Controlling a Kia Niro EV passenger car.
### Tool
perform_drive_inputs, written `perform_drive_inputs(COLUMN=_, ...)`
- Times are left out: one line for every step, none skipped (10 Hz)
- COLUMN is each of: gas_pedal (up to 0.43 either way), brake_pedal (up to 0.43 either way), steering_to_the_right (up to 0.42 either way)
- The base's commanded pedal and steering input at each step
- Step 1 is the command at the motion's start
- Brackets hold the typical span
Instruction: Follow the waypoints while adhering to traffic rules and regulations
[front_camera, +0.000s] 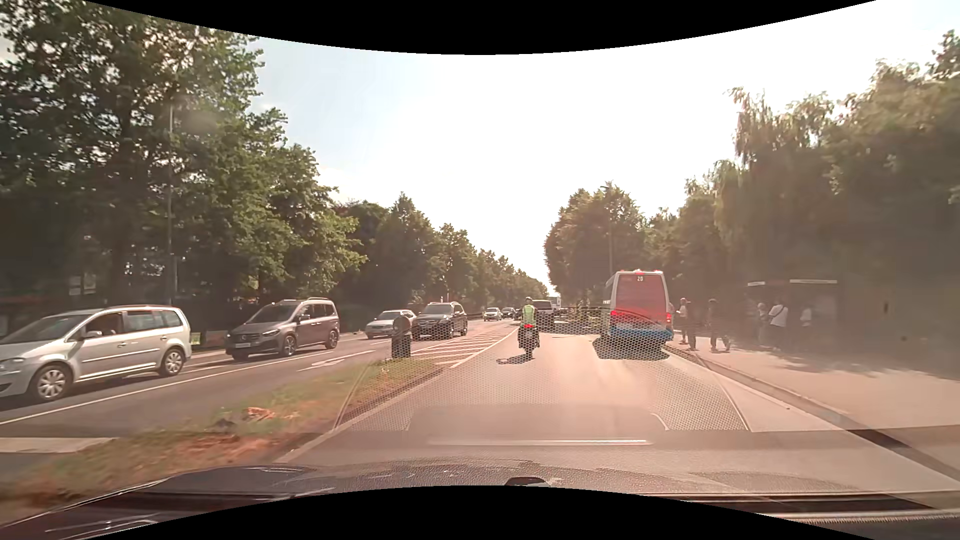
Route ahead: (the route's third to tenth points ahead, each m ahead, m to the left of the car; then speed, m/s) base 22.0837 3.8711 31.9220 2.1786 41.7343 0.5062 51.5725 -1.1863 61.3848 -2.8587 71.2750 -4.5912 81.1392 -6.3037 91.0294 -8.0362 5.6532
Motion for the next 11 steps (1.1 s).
perform_drive_inputs(gas_pedal=0.268, brake_pedal=0.0, steering_to_the_right=0.116)
perform_drive_inputs(gas_pedal=0.28, brake_pedal=0.0, steering_to_the_right=0.096)
perform_drive_inputs(gas_pedal=0.28, brake_pedal=0.0, steering_to_the_right=0.08)
perform_drive_inputs(gas_pedal=0.28, brake_pedal=0.0, steering_to_the_right=0.07)
perform_drive_inputs(gas_pedal=0.28, brake_pedal=0.0, steering_to_the_right=0.056)
perform_drive_inputs(gas_pedal=0.28, brake_pedal=0.0, steering_to_the_right=0.04)
perform_drive_inputs(gas_pedal=0.28, brake_pedal=0.0, steering_to_the_right=0.028)
perform_drive_inputs(gas_pedal=0.28, brake_pedal=0.0, steering_to_the_right=0.022)
perform_drive_inputs(gas_pedal=0.28, brake_pedal=0.0, steering_to_the_right=0.02)
perform_drive_inputs(gas_pedal=0.28, brake_pedal=0.0, steering_to_the_right=0.018)
perform_drive_inputs(gas_pedal=0.28, brake_pedal=0.0, steering_to_the_right=0.015)
